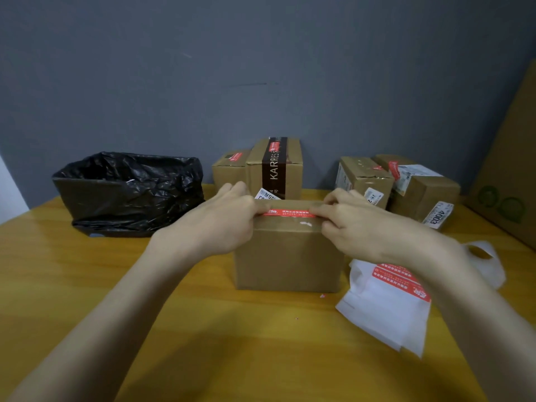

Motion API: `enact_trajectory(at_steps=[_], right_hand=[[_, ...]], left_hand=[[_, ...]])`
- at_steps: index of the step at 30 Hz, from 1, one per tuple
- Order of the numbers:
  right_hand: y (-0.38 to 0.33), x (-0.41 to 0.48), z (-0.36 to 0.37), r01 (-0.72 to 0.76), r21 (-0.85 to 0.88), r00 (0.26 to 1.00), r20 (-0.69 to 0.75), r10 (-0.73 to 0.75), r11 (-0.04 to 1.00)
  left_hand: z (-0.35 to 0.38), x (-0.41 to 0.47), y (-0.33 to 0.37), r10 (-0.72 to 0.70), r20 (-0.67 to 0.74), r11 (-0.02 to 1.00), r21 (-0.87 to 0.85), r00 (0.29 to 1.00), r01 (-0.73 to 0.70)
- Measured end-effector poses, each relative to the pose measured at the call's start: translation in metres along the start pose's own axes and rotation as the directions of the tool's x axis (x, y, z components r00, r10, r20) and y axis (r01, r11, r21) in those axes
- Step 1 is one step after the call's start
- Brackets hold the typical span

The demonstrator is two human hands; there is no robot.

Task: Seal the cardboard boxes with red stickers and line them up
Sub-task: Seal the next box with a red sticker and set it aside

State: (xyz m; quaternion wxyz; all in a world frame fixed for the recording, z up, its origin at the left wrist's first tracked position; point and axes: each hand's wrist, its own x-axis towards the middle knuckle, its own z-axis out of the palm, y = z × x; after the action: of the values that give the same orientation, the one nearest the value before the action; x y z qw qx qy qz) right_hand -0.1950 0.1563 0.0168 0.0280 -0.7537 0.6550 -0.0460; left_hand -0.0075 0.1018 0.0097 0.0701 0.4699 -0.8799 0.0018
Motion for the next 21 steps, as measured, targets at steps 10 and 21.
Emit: enact_trajectory(at_steps=[10,21], right_hand=[[-0.007,-0.005,0.0,-0.014,0.035,0.999,-0.032,0.015,0.999],[-0.005,-0.007,-0.005,0.032,0.028,0.998,0.047,-0.033,0.999]], left_hand=[[-0.01,-0.001,0.003,0.026,-0.051,0.999,0.035,0.998,-0.025],[-0.016,-0.005,-0.002,0.087,0.083,0.996,0.0,0.993,-0.088]])
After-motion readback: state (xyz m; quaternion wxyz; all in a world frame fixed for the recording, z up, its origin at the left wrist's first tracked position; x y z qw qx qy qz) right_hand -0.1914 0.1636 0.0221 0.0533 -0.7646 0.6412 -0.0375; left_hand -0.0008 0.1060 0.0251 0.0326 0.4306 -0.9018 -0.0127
